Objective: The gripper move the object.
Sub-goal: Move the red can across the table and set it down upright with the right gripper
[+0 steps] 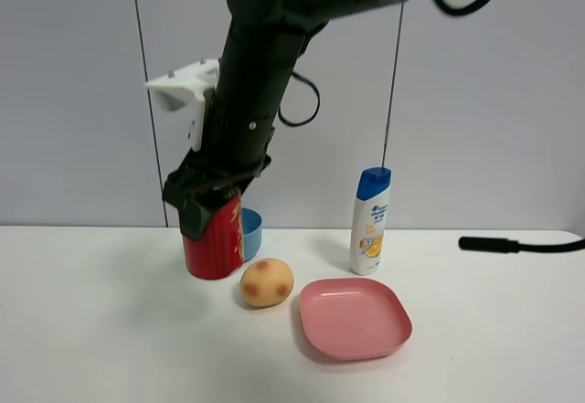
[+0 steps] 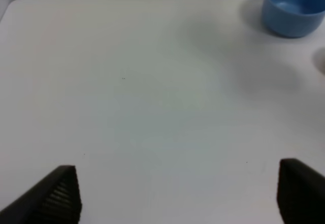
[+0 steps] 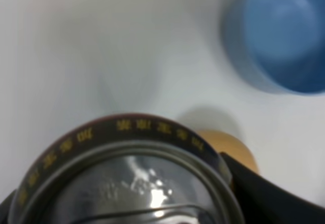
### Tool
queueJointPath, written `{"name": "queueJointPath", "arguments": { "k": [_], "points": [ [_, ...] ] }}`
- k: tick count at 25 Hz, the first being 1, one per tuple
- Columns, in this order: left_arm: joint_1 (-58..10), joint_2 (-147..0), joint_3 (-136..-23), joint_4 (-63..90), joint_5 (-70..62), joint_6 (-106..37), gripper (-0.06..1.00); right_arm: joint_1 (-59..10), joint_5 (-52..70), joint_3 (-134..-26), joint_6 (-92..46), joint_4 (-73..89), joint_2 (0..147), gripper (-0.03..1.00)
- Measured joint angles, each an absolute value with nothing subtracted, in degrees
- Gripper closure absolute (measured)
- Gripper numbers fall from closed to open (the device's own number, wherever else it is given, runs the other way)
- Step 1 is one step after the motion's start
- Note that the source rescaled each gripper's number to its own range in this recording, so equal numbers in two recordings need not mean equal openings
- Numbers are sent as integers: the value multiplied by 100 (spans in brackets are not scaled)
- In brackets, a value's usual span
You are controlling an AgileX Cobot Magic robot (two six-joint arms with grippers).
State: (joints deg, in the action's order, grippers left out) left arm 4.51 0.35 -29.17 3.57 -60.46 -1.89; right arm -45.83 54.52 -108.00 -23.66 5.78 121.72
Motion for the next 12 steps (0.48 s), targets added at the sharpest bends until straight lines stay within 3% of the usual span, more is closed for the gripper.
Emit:
{"name": "queueJointPath", "arguments": {
  "k": [12],
  "points": [
    [451,35,-2917,357,-6046,-189,-6,-4583,6332,-10800,-1957,-355,10370,97]
  ]
}}
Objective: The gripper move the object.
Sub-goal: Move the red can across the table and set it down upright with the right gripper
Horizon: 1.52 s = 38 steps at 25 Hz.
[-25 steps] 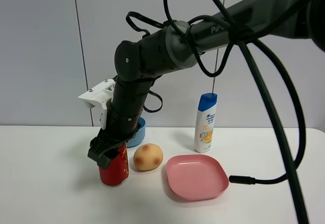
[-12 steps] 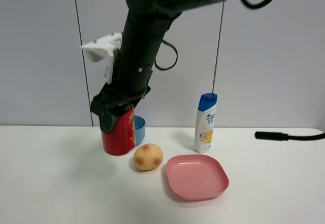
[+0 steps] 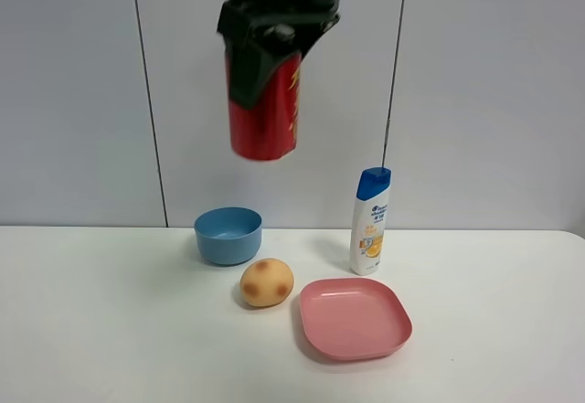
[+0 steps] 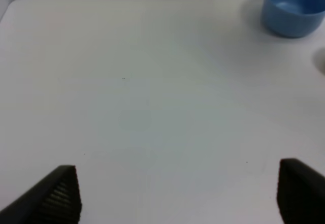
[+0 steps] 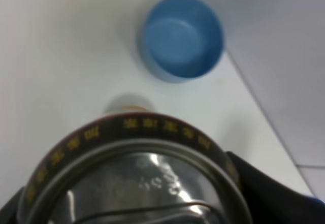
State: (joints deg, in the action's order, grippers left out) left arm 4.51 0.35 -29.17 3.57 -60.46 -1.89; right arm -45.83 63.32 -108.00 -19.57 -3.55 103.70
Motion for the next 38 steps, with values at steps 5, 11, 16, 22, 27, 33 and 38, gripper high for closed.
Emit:
{"name": "queueJointPath", "arguments": {
  "k": [5,11,16,22,27,33,38],
  "points": [
    [451,35,-2917,357,-6046,-189,-6,-4583,6969,-10800,-502,-1928,9631,97],
    [451,35,-2917,357,-6046,-189,-6,-4489,7155,-10793,305,-2412,9284,97],
    [451,35,-2917,357,-6046,-189,-6,-4254,7137,-10324,1161,-2477,8886,97],
    [451,35,-2917,357,-6046,-189,-6,-3766,7092,-8703,1984,-2702,8286,97],
    [451,35,-2917,357,-6046,-184,-6,-3112,6060,-7099,2652,-2468,7961,97],
    [451,35,-2917,357,-6046,-184,-6,-2245,3912,-5498,2831,-2035,7868,97],
    [451,35,-2917,357,-6046,-184,-6,-2000,2634,-4778,2832,-2030,7874,97]
  ]
}}
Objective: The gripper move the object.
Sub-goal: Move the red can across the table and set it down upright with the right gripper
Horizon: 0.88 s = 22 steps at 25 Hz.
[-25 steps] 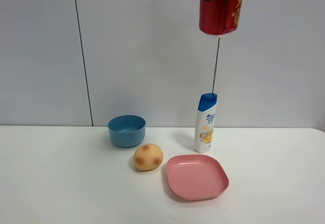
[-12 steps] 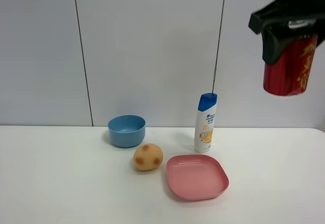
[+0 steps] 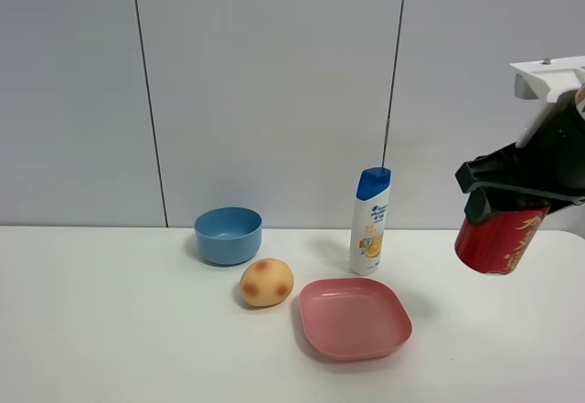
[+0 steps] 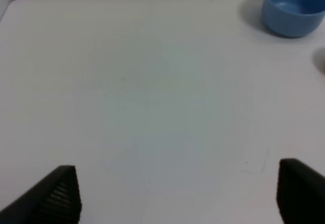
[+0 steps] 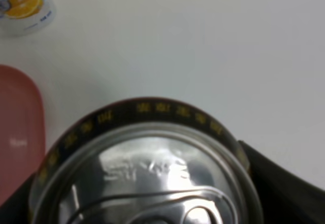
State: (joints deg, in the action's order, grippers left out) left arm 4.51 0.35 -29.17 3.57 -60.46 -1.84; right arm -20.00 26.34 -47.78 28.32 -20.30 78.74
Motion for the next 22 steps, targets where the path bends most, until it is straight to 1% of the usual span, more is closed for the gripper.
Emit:
{"name": "queueJointPath", "arguments": {
  "k": [2,4,8,14,22],
  "points": [
    [451,35,-2917,357,-6046,-184,-6,-1984,2224,-4658,2832,-2030,7933,97],
    [451,35,-2917,357,-6046,-184,-6,-1984,2061,-4625,2838,-2034,8035,97],
    [451,35,-2917,357,-6046,-184,-6,-1935,2009,-4625,3123,-2074,8321,97],
    [451,35,-2917,357,-6046,-184,-6,-1687,1959,-4625,3990,-2387,8887,97],
    [451,35,-2917,357,-6046,-184,-6,-1653,1434,-4625,4376,-2484,9388,97]
  ]
}}
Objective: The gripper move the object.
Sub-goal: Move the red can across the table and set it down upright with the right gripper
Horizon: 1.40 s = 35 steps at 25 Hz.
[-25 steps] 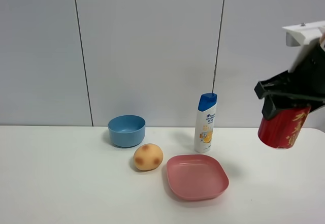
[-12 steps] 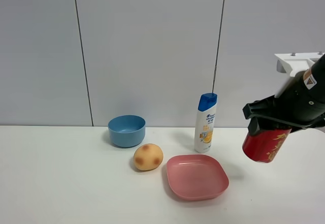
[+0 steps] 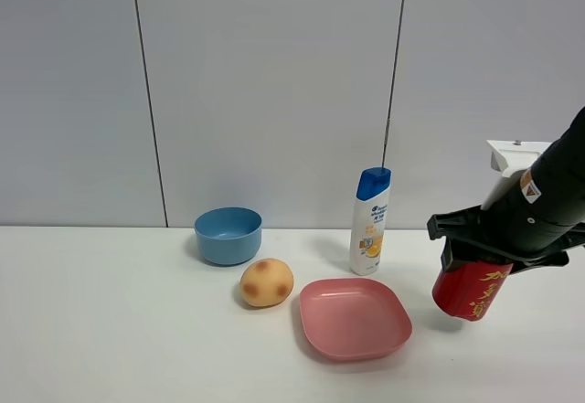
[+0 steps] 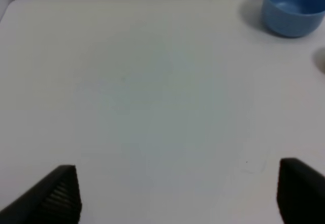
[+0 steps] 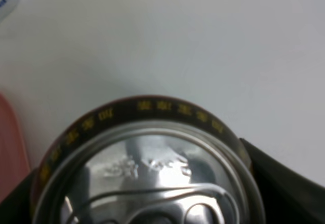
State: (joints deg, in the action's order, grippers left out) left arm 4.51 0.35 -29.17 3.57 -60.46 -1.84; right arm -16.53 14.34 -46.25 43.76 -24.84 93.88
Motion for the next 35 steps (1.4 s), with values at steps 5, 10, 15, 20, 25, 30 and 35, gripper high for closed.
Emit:
{"name": "queueJointPath", "arguments": {
  "k": [5,10,15,20,25,30,35],
  "points": [
    [451,35,-2917,357,-6046,-189,-6,-1653,1259,-4625,4388,-2484,9618,97],
    [451,35,-2917,357,-6046,-189,-6,-1653,923,-4625,4423,-2536,9827,97],
    [451,35,-2917,357,-6046,-185,-6,-1653,687,-4625,4423,-2591,9967,97],
    [451,35,-2917,357,-6046,-185,-6,-1653,615,-4625,4402,-2594,9995,97],
    [451,35,-2917,357,-6046,-185,-6,-1653,610,-4625,4374,-2594,9996,97],
    [451,35,-2917,362,-6046,-185,-6,-1653,608,-4625,4369,-2594,9996,97],
    [451,35,-2917,362,-6046,-185,-6,-1653,577,-4625,4249,-2594,10001,84]
  ]
}}
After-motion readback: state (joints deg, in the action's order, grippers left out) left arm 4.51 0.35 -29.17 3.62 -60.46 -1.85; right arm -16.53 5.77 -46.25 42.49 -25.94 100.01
